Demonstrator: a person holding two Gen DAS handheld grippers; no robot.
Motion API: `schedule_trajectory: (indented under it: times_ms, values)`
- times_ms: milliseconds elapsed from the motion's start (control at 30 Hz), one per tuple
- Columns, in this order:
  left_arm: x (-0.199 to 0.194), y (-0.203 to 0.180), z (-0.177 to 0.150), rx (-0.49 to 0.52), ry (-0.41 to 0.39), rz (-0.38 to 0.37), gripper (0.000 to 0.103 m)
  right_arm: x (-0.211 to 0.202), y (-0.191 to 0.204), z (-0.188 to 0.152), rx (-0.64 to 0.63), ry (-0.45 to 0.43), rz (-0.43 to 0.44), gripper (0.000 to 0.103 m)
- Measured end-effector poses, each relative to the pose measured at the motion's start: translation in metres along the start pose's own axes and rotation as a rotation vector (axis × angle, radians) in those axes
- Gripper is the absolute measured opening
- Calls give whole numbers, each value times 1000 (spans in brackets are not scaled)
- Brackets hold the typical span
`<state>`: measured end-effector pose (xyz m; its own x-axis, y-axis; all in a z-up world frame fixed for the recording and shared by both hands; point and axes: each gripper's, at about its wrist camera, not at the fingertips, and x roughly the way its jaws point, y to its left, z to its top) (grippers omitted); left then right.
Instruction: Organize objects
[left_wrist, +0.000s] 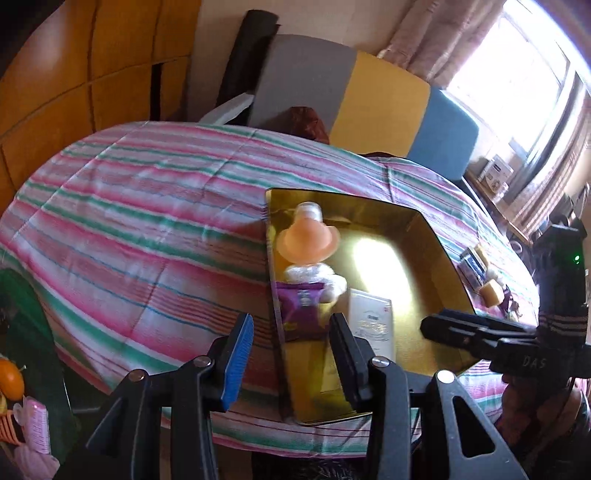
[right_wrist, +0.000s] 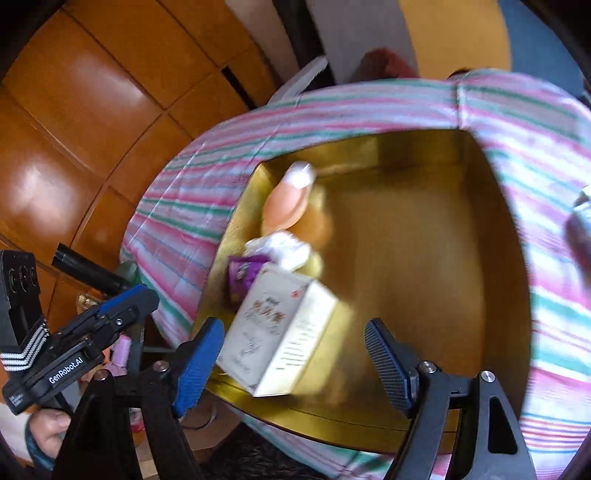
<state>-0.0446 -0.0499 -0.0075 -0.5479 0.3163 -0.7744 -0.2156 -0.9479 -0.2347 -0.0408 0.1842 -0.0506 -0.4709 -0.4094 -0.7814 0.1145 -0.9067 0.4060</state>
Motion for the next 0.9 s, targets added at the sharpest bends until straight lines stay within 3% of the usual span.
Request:
schedule_trajectory:
  times_ms: [300, 567, 900]
  values:
    - [1, -53, 8, 120, -10, 2, 43, -65, -54, -4, 28, -141, -164, 83]
    - [7, -107, 10, 256, -19, 4, 43, -121, -134, -10, 151, -236, -322, 84]
    - [20, -162, 11, 365, 8, -57, 43, -180, -232, -19, 288, -332, -524, 89]
